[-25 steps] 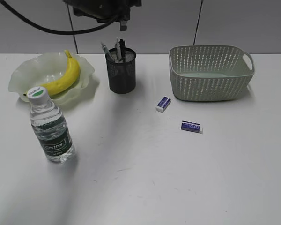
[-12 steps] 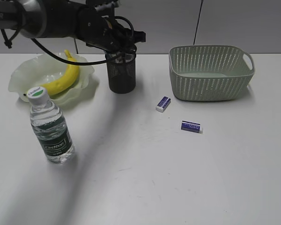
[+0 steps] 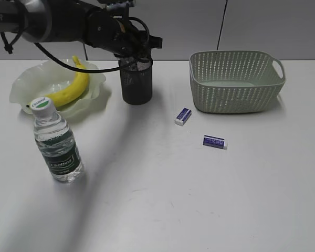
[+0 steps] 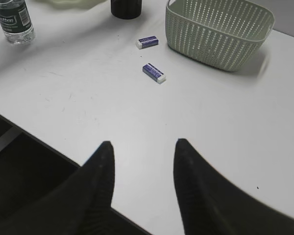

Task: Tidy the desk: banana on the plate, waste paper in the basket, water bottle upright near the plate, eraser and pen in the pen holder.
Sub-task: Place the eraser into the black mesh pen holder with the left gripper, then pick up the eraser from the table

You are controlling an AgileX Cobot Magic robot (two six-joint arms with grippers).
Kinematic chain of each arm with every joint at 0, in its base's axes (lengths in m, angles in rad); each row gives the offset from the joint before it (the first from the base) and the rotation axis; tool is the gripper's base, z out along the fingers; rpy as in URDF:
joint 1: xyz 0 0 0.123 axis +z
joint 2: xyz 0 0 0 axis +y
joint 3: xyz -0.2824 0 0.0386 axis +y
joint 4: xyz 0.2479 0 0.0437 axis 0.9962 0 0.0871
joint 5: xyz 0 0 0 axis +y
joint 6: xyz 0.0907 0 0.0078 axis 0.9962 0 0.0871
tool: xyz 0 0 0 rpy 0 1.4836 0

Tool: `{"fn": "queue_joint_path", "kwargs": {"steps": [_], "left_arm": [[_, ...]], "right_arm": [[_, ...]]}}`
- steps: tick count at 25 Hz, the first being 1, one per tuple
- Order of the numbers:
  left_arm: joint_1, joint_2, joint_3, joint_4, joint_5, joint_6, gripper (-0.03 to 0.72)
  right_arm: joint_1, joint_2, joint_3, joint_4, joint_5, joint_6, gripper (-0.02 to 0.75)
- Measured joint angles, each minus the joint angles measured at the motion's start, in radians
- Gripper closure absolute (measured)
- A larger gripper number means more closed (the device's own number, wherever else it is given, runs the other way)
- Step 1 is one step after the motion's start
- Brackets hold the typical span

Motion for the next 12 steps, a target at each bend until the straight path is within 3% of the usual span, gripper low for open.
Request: {"fn": "queue_joint_path", "kwargs": {"steps": [12], "left_arm": [[0.007,-0.103,0.0,0.003,0.014,0.0,0.394]], "right_arm": [[0.0,0.0,0.0,0.0,0.0,0.0,0.406]]}}
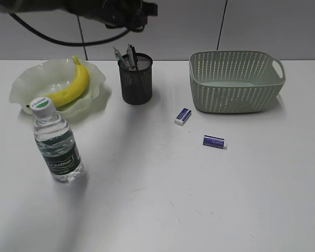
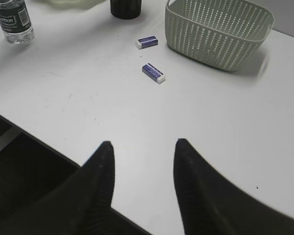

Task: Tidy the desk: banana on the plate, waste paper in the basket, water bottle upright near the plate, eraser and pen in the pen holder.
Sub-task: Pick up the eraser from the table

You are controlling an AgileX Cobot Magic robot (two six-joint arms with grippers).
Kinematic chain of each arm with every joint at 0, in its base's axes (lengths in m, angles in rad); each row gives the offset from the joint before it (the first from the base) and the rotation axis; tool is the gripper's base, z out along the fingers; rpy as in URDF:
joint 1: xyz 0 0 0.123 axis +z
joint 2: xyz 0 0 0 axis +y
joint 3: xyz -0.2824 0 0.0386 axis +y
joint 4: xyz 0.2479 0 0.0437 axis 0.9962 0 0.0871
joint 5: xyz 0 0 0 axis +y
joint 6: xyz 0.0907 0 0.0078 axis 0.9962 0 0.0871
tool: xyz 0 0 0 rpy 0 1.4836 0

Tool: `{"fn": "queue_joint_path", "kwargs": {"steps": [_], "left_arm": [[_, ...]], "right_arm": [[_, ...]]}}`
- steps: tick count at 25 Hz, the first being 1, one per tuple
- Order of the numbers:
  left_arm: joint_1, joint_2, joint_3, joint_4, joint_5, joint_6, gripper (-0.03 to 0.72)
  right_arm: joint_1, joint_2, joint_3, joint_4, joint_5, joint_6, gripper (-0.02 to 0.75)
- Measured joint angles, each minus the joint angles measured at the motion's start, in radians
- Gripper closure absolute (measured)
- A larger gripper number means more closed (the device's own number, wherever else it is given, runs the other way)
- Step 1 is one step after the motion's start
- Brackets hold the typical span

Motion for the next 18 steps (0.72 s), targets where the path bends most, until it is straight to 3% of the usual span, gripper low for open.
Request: {"fn": "queue_joint_path", "kwargs": {"steps": [3,8,18], "left_arm": [[0.0,-0.093,0.0,0.001,0.085,0.0,0.393],[0.0,-0.243,0.0,0.006,0.377,0.005,0.393],[0.0,-0.494,0.0,0.051,0.824,0.102,0.393]], "right_arm": [[0.0,0.0,0.0,0.0,0.0,0.0,0.406],[0.0,0.0,0.0,-0.001,0.0,0.0,0.406],[0.0,0.0,0.0,-0.001,0.0,0.0,0.406]]}}
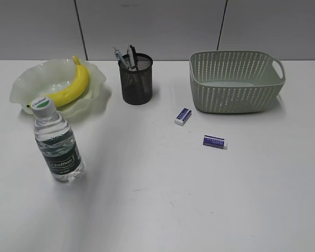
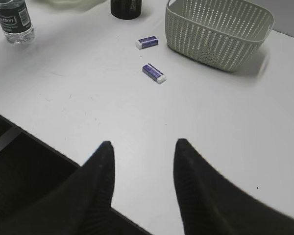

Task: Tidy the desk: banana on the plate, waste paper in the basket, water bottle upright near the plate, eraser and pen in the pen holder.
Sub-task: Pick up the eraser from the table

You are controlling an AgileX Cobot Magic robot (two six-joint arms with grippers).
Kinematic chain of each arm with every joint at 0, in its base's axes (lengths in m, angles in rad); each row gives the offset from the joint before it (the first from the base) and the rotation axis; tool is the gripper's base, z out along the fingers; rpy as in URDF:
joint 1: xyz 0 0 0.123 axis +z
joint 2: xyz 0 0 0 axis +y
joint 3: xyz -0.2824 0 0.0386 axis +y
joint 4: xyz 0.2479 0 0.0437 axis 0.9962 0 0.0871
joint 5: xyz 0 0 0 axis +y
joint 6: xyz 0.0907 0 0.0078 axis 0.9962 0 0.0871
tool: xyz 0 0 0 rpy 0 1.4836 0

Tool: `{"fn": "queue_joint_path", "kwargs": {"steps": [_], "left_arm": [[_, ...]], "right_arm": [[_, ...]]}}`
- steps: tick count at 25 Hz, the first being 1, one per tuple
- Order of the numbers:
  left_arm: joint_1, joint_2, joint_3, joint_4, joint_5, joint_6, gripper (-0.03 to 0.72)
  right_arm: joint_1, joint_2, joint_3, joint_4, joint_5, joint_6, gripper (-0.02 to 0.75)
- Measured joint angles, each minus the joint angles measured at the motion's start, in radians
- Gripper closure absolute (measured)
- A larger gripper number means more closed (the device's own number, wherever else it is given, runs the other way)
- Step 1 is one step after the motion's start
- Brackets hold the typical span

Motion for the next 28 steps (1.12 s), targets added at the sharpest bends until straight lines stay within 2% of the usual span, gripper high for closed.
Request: {"fn": "queue_joint_path", "kwargs": {"steps": [4,7,10,13,21,23,28], "left_arm": [[0.0,-0.09,0.0,0.003,0.147,0.03,0.393],[0.0,-0.166,0.016,0.004,0.159,0.033,0.393],[0.0,-0.275,0.09,0.003,0.159,0.034,0.393],[0.0,-0.417,0.224,-0.007,0.16,0.034,0.393],[0.0,-0.867,0.716,-0.05,0.168,0.034,0.393],[0.0,-0.982,0.824,-0.053,0.167,0.034,0.393],[0.0,-1.234,1.03,-0.059,0.134,0.034,0.398]], "right_arm": [[0.0,0.0,0.0,0.0,0.0,0.0,0.406],[0.0,0.0,0.0,0.0,0.0,0.0,0.406],[0.0,0.0,0.0,0.0,0.0,0.0,0.406],[0.0,0.0,0.0,-0.002,0.0,0.0,0.406],[0.0,0.011,-0.004,-0.011,-0.018,-0.007,0.406],[0.0,0.036,-0.012,-0.029,-0.069,-0.01,0.406],[0.0,0.198,-0.018,-0.099,-0.318,-0.012,0.406]]}}
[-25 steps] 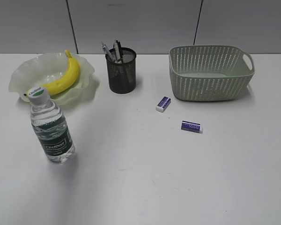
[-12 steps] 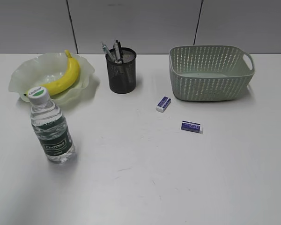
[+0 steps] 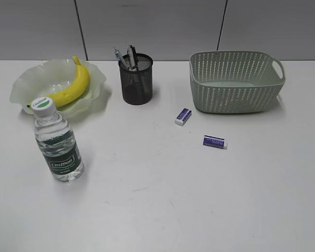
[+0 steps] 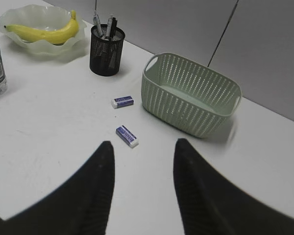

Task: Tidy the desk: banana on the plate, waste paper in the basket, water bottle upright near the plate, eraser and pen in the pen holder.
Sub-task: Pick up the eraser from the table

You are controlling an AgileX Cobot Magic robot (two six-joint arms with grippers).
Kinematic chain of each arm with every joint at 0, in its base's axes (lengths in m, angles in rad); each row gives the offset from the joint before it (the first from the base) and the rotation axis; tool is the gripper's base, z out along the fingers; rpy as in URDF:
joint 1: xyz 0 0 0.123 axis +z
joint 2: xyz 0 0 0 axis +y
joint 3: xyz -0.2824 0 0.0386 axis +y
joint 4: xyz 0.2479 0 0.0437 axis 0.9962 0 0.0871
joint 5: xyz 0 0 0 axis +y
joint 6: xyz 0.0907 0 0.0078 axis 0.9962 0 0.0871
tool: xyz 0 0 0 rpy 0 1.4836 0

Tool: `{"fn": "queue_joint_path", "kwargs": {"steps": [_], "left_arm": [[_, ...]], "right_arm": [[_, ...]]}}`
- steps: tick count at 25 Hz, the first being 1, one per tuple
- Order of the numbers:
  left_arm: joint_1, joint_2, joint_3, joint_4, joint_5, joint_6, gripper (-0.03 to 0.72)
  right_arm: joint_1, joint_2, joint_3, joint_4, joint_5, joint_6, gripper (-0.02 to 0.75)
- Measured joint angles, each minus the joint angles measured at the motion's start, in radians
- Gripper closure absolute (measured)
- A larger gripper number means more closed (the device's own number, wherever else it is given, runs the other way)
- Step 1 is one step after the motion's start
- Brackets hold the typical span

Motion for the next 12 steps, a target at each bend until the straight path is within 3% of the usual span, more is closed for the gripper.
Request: {"fn": "queue_joint_path", "kwargs": {"steps": [7,12], "left_arm": [[0.0,-0.279,0.083,0.002,-0.003,0.0,0.405],[0.0,-0.384,0.097,0.055,0.021,0.0,0.407]], "right_arm": [[0.0,0.431,-0.062,-0.017,-0.271,-0.002,0.406],[0.0,0.805,-0.244,-0.024,-0.264,-0.098,0.406]]}}
